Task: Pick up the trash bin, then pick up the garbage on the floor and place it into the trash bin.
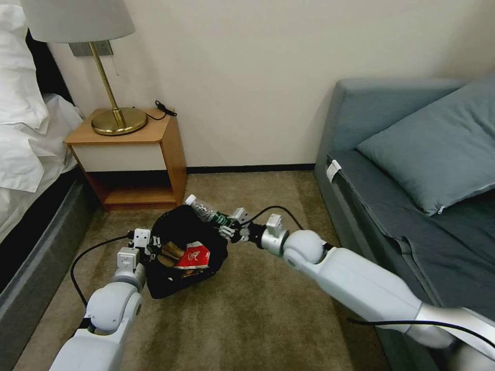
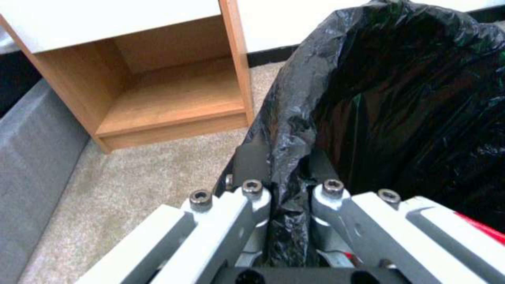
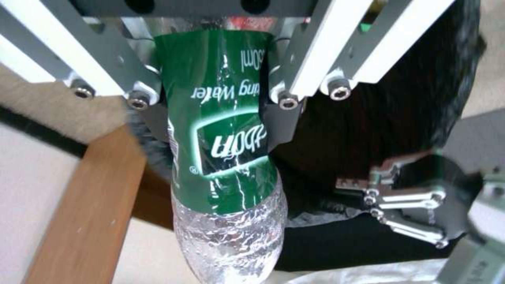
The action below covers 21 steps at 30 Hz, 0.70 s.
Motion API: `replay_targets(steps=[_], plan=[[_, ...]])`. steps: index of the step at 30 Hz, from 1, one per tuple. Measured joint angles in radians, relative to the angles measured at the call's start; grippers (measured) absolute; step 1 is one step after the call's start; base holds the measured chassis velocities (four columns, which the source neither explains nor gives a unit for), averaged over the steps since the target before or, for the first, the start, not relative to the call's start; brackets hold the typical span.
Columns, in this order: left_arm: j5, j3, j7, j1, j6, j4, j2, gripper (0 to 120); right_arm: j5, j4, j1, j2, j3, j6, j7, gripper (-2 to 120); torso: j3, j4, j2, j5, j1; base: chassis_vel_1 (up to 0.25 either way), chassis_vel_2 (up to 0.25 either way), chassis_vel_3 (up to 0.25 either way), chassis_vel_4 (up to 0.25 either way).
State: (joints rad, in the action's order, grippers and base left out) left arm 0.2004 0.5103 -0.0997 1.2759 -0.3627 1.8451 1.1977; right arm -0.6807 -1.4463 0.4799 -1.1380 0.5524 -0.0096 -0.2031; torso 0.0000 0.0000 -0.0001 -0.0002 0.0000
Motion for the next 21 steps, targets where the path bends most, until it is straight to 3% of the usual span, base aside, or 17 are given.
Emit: replay_targets(steps=[3,10,21], plan=[[-0.006,-0.004,0.0,0.0,0.003,-0.004,0.015,4,0.008,0.039,0.017,-0.068,0.003,0.012,0.02,20,0.0,0.0004,0.0,0.0,0.0,0.0,0.0,0.0,0.0],[-0.009,-0.002,-0.001,0.002,0.01,-0.009,0.023,4,0.051,0.076,0.041,-0.106,0.009,0.013,0.027,24,0.0,0.0,0.0,0.0,0.0,0.0,0.0,0.0,0.0],[-0.008,0.001,-0.001,-0.003,0.013,-0.017,0.018,4,0.103,0.099,0.088,-0.113,0.006,0.026,0.033,65,0.0,0.0,0.0,0.0001,0.0,0.0,0.0,0.0,0.0]])
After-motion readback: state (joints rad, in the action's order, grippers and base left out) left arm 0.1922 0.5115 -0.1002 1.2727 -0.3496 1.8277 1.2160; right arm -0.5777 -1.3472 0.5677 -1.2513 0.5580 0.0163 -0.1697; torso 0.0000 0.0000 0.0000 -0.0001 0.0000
